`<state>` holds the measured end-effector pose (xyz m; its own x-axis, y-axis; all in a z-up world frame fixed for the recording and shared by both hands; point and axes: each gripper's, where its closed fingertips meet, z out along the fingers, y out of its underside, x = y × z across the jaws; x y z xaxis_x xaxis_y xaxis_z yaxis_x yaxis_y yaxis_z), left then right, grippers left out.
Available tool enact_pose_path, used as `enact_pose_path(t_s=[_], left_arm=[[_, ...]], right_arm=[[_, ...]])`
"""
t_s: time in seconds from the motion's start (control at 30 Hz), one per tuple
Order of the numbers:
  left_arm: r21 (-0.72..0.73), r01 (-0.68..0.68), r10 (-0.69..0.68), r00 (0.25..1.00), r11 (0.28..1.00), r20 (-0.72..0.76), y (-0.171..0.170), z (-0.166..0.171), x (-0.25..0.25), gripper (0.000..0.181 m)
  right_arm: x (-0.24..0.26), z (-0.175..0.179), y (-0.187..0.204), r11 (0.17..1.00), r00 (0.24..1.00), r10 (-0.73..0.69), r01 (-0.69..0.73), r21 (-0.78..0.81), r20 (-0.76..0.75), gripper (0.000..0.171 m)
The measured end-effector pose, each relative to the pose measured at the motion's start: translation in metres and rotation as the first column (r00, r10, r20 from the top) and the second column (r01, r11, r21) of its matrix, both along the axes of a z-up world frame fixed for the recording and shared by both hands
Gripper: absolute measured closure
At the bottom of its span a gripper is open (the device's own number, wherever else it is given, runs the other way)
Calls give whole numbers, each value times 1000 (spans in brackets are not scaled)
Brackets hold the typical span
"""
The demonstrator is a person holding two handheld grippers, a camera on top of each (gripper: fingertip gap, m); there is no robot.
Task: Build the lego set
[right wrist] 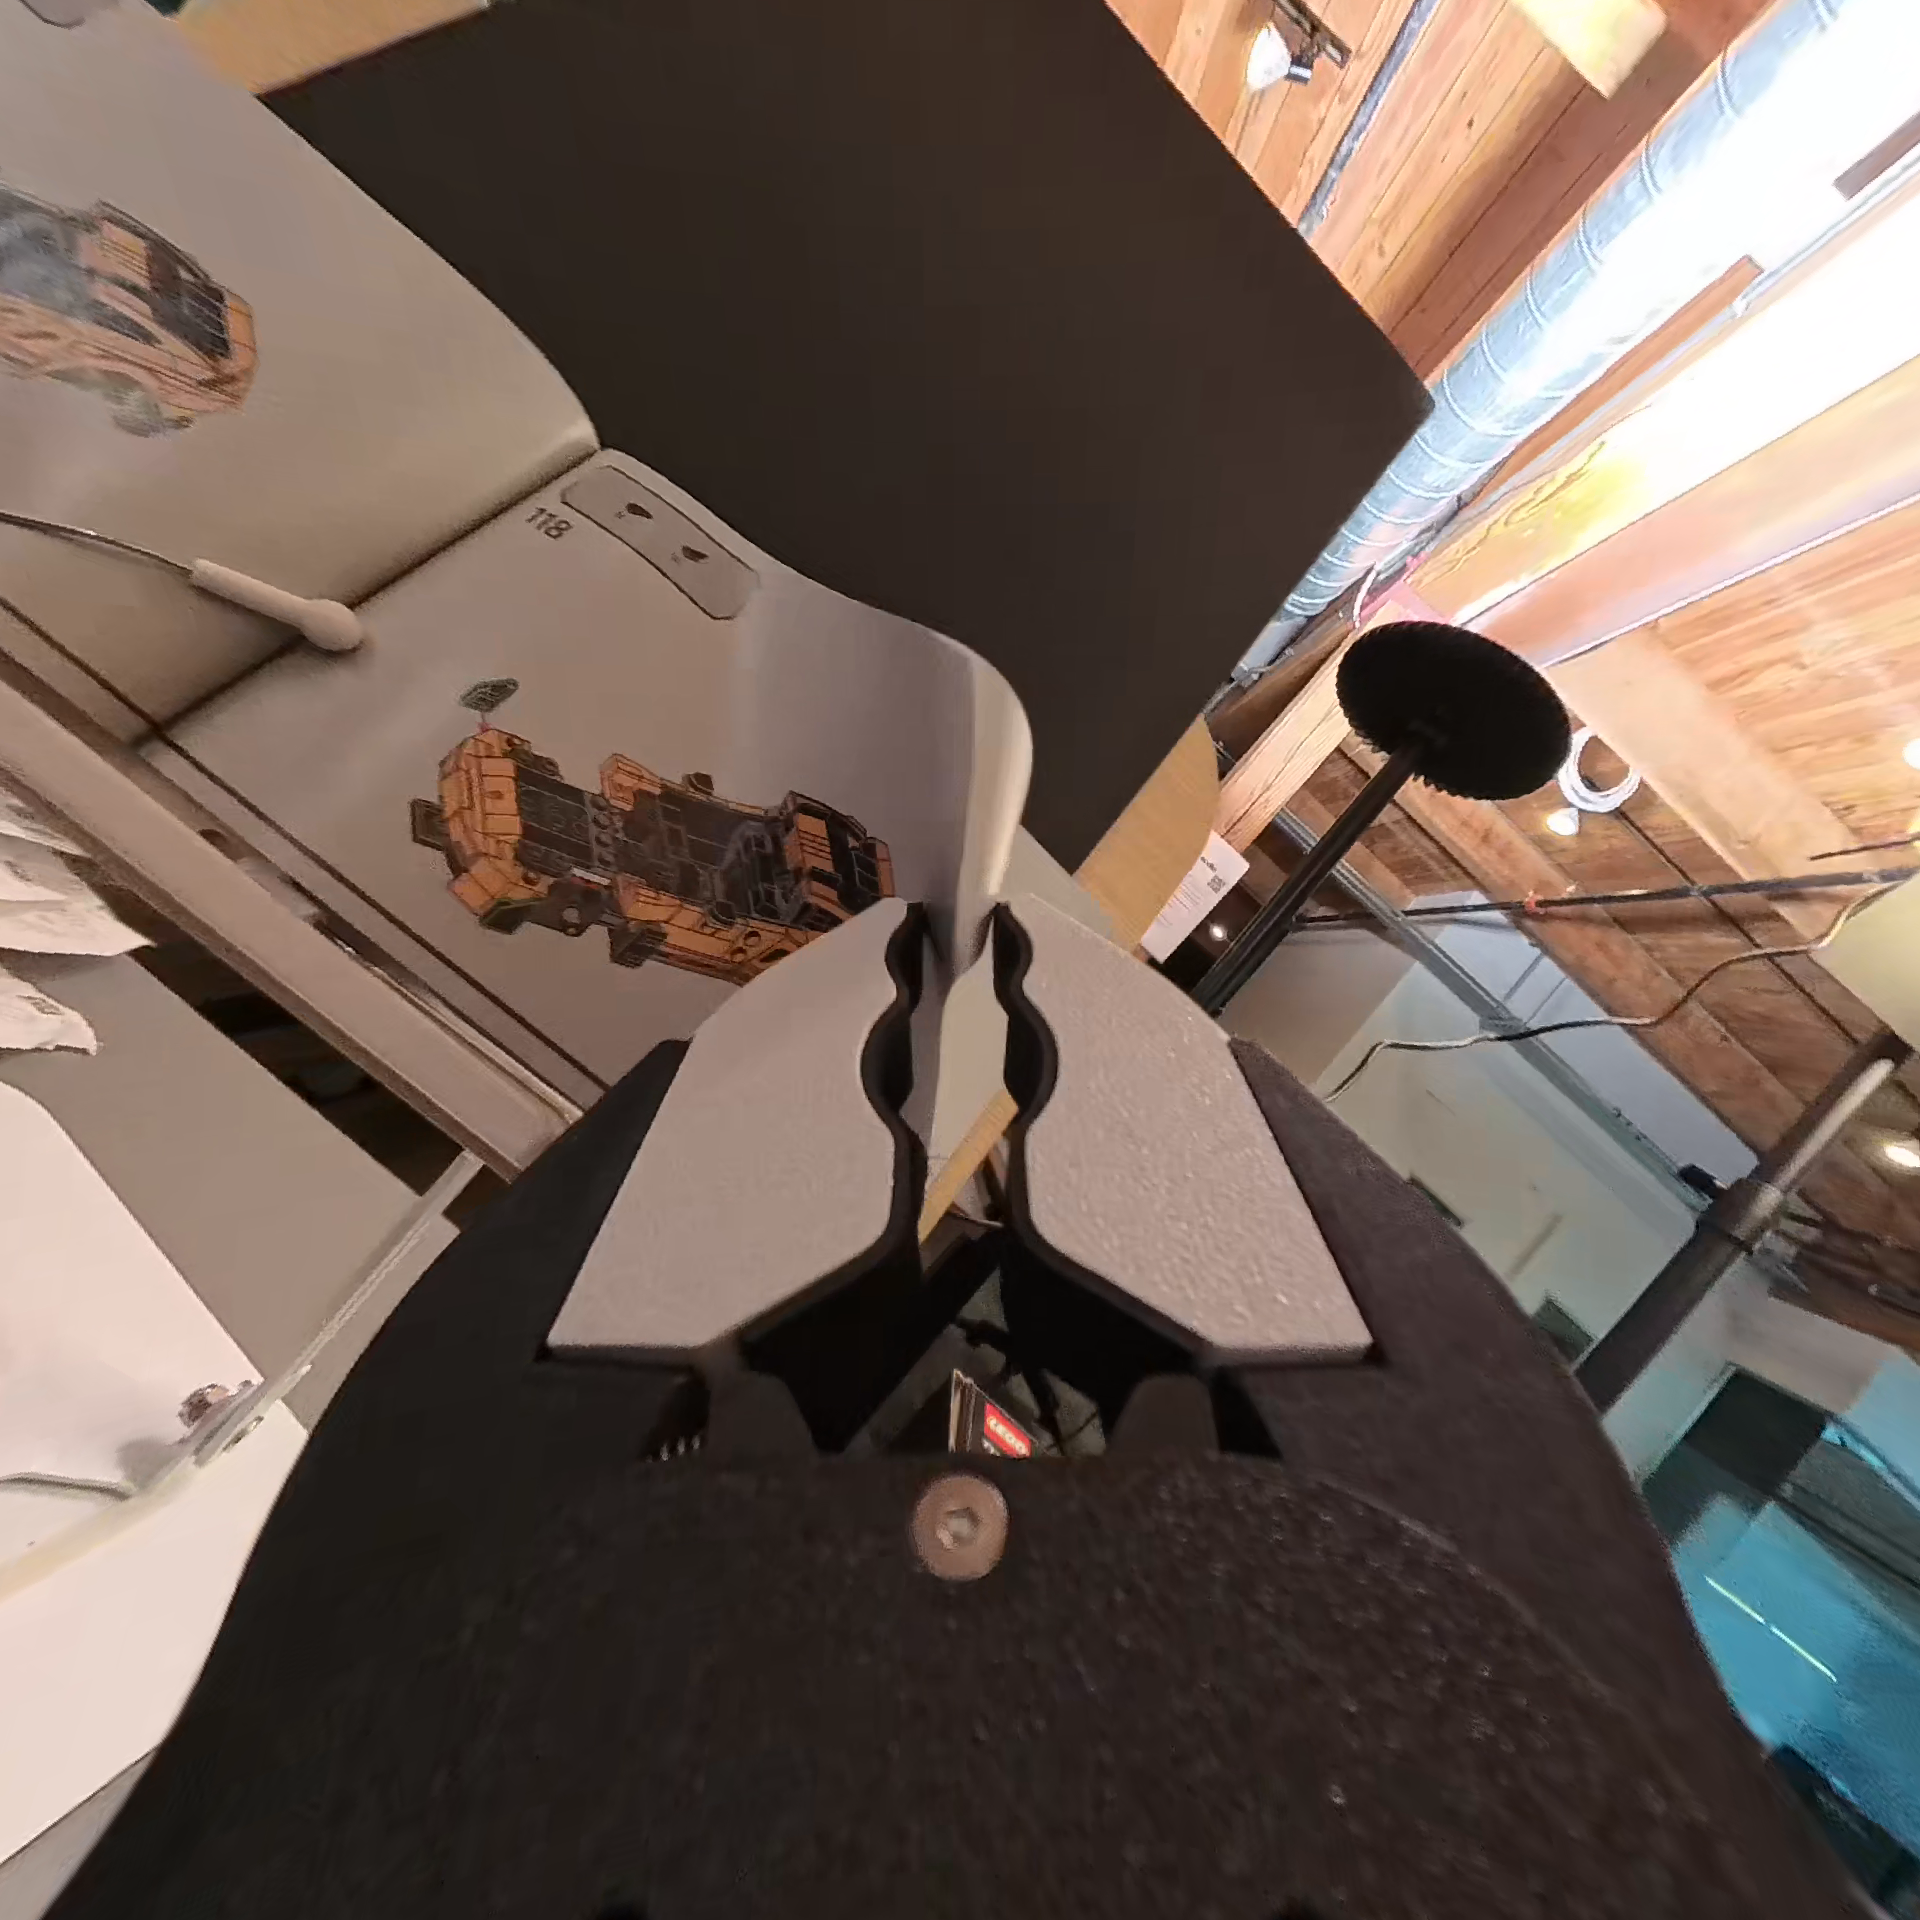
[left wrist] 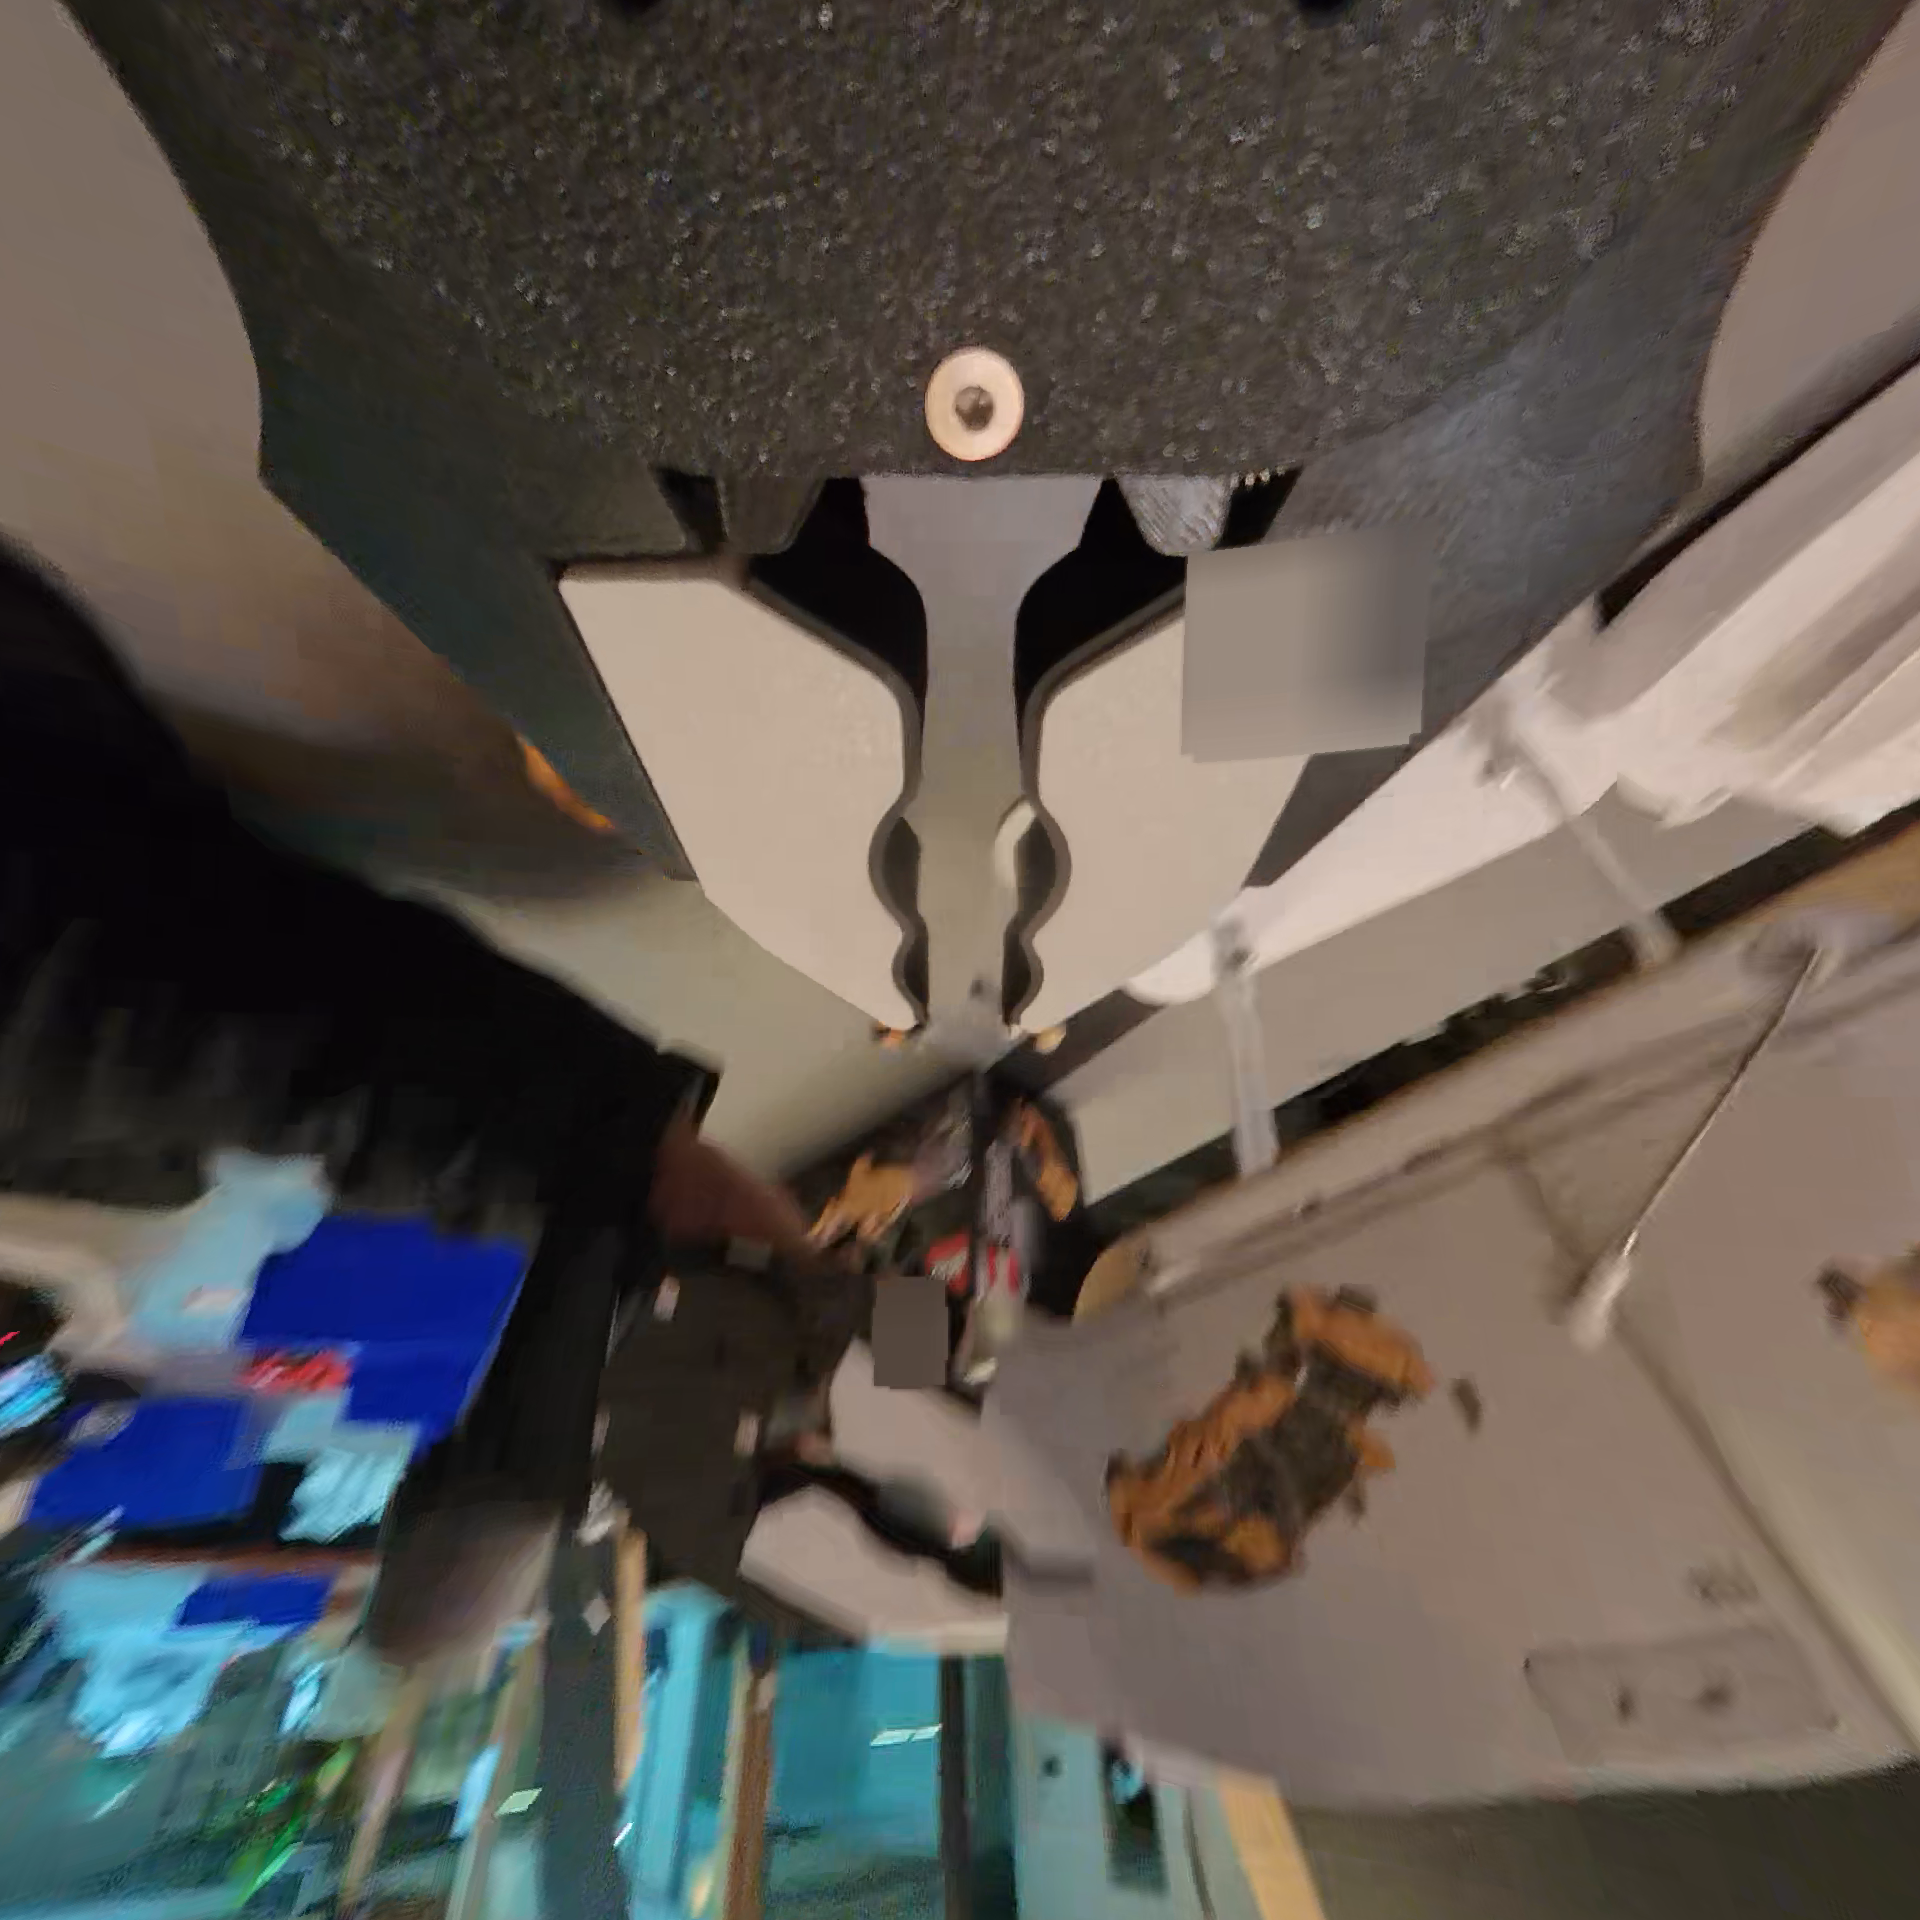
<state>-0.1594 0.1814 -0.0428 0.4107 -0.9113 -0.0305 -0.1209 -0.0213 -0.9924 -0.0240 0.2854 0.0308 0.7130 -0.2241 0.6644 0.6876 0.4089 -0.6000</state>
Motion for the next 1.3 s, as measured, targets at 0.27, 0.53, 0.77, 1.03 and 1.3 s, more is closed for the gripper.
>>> enact_pose_path(t_s=[0.27,0.53,0.77,1.03,1.3], left_arm=[[-277,131,-77,977,952,199,57,82,90,148],[-282,112,-55,978,953,203,73,74,114,154],[-96,47,-35,992,994,125,73,78,109,171],[54,19,-21,999,998,42,74,77,106,172],[94,32,-37,998,995,48,70,83,106,163]], right_arm=[[-12,2,-5,999,999,35,-35,8,13,162],[-12,-4,-2,999,999,47,-47,-6,8,163],[-12,-3,-2,998,998,58,-58,-13,0,163],[-13,-4,-2,997,997,77,-77,-25,-10,164],[-12,-4,-2,996,996,87,-88,-32,-24,164]])
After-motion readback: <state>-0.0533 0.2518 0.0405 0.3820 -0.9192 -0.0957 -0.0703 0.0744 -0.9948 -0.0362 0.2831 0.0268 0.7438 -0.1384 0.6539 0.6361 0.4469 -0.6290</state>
